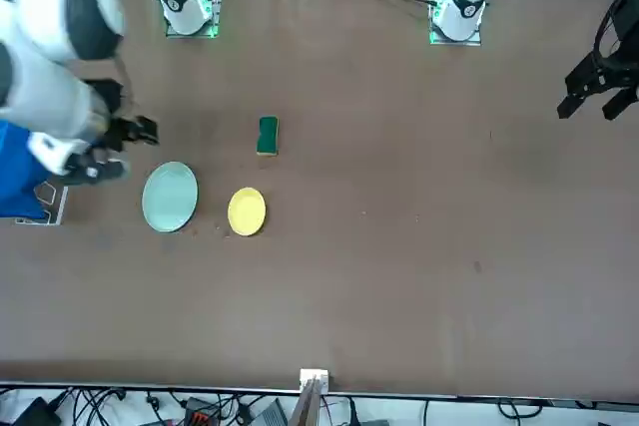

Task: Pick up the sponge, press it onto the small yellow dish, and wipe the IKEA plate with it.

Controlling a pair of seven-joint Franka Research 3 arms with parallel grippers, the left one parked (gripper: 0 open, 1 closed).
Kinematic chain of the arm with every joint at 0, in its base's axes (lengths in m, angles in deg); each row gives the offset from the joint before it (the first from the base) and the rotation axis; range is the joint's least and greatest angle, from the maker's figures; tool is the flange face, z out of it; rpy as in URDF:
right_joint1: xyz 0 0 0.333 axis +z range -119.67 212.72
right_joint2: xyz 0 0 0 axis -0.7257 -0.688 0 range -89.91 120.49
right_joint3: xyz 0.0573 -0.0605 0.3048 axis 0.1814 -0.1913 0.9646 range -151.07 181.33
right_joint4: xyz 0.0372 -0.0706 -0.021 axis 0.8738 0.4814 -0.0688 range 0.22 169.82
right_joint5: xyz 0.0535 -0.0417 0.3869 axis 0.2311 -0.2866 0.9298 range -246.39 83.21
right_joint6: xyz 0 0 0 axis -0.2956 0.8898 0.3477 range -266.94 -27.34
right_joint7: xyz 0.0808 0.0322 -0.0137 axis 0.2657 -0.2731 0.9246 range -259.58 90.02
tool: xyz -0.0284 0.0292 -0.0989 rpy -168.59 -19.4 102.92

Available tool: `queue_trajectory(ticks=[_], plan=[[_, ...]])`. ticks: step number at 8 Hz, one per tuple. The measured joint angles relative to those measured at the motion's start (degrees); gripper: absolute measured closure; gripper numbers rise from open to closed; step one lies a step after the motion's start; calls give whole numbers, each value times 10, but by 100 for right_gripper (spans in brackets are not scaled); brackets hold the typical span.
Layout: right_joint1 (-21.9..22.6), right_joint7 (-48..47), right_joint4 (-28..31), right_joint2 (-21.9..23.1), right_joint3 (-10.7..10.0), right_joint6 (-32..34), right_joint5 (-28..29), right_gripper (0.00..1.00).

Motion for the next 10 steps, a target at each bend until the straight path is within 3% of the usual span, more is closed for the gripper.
queue_trajectory(ticks=[2,4,8,10], plan=[[70,-99,144,21,2,-165,-1,0],[143,-187,242,22,3,-276,-2,0],[214,-290,275,-8,3,-349,-3,0],[247,-338,279,-52,3,-417,-3,0]])
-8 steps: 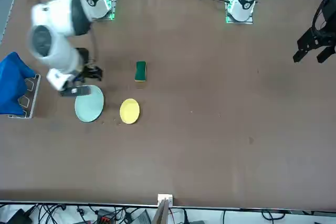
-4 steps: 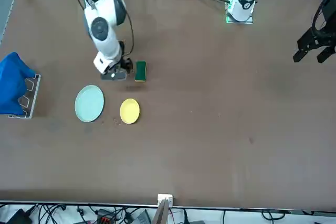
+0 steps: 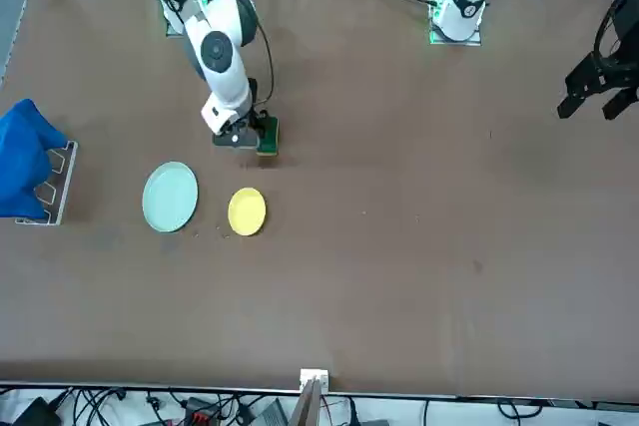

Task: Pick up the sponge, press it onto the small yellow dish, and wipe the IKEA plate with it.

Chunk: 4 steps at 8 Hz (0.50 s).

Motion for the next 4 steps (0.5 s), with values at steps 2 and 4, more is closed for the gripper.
queue_trajectory(ticks=[2,4], plan=[[26,-28,0,-43,0,-44,0,0],[27,-28,0,-52,-3,-48,0,0]])
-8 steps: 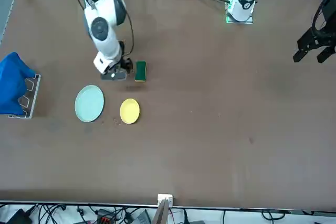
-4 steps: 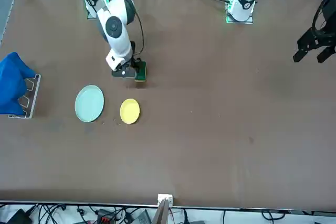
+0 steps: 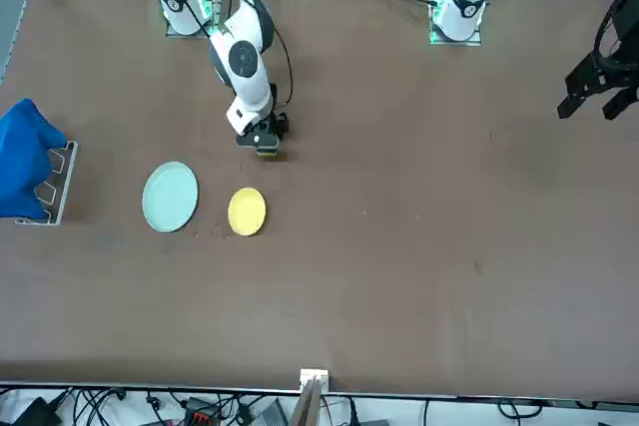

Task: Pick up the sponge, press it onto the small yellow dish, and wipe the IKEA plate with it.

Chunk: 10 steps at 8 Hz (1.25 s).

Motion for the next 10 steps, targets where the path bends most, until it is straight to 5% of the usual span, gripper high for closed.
queue_trajectory(ticks=[5,7,8,10], plan=[[-1,0,6,-2,-4,0,0,5],[-1,0,7,-6,-4,-7,0,30],[-1,0,7,-7,-4,-8,0,33],[-1,0,6,-6,-5,-9,0,73]])
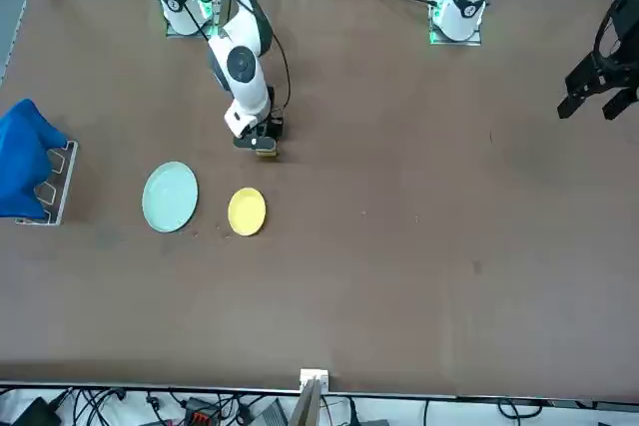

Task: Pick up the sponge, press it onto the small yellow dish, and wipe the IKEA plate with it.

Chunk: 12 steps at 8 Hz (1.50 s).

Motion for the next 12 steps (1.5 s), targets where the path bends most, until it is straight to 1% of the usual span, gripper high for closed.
queue_trajectory(ticks=[1,2,3,4,6,8,10,11,12], plan=[[0,0,-2,2,-2,-1,0,81],[0,1,-6,7,-4,3,-1,85],[-1,1,-17,11,-6,20,-1,92],[-4,1,-40,14,-9,58,-3,92],[-24,24,-118,20,-11,168,-6,92],[-69,98,-198,20,-13,260,-7,92],[-117,167,-255,3,-14,305,-4,92],[-134,187,-280,-18,-14,318,6,92],[-143,204,-309,-48,-14,333,28,92]])
